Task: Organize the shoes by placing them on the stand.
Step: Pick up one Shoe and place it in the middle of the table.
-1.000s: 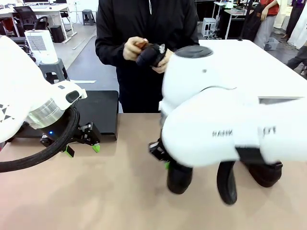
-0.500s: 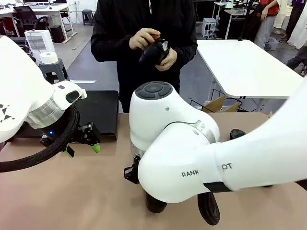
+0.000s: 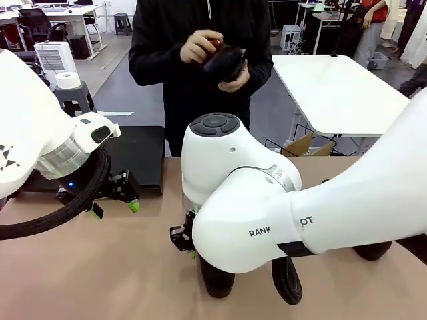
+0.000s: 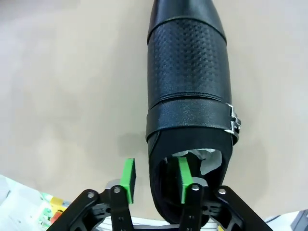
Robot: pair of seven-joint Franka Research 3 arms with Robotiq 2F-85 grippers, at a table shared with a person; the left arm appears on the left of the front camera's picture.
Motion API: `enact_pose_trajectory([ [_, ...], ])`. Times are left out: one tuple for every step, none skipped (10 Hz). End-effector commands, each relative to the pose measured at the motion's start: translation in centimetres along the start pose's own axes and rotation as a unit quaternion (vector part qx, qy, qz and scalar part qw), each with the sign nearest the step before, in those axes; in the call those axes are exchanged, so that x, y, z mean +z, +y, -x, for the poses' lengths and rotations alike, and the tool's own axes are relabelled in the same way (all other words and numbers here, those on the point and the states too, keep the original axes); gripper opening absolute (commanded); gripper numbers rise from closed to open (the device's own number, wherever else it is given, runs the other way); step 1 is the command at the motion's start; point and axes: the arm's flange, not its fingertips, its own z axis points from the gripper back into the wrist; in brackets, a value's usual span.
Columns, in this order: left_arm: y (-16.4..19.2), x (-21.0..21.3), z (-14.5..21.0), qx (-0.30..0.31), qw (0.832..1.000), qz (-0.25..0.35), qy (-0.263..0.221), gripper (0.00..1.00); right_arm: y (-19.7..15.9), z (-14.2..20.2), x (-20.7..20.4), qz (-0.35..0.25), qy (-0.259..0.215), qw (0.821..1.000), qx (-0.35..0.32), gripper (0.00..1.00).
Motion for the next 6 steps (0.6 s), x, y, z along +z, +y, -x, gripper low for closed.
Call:
enact_pose_trajectory([
  [0.2, -0.1, 0.0, -0.002, 1.0, 0.0, 0.0, 0.85, -1.2, 0.8, 2.5, -0.026, -0.009, 0.999, -0.017, 1.0],
  [0.2, -0.1, 0.0, -0.002, 1.0, 0.0, 0.0, 0.85, -2.2, 1.3, 4.2, -0.041, 0.004, 0.999, -0.028, 1.0],
  [0.2, -0.1, 0.0, -0.002, 1.0, 0.0, 0.0, 0.85, -3.5, 2.5, 6.0, -0.039, 0.031, 0.998, -0.037, 1.0],
  [0.2, -0.1, 0.0, -0.002, 1.0, 0.0, 0.0, 0.85, -0.4, 0.2, 2.5, -0.023, -0.004, 0.999, -0.023, 1.0],
  [0.2, -0.1, 0.0, -0.002, 1.0, 0.0, 0.0, 0.85, -0.4, 0.2, 2.5, -0.023, -0.004, 0.999, -0.023, 1.0],
  [0.2, -0.1, 0.0, -0.002, 1.0, 0.0, 0.0, 0.85, -0.4, 0.2, 2.5, -0.023, -0.004, 0.999, -0.023, 1.0],
])
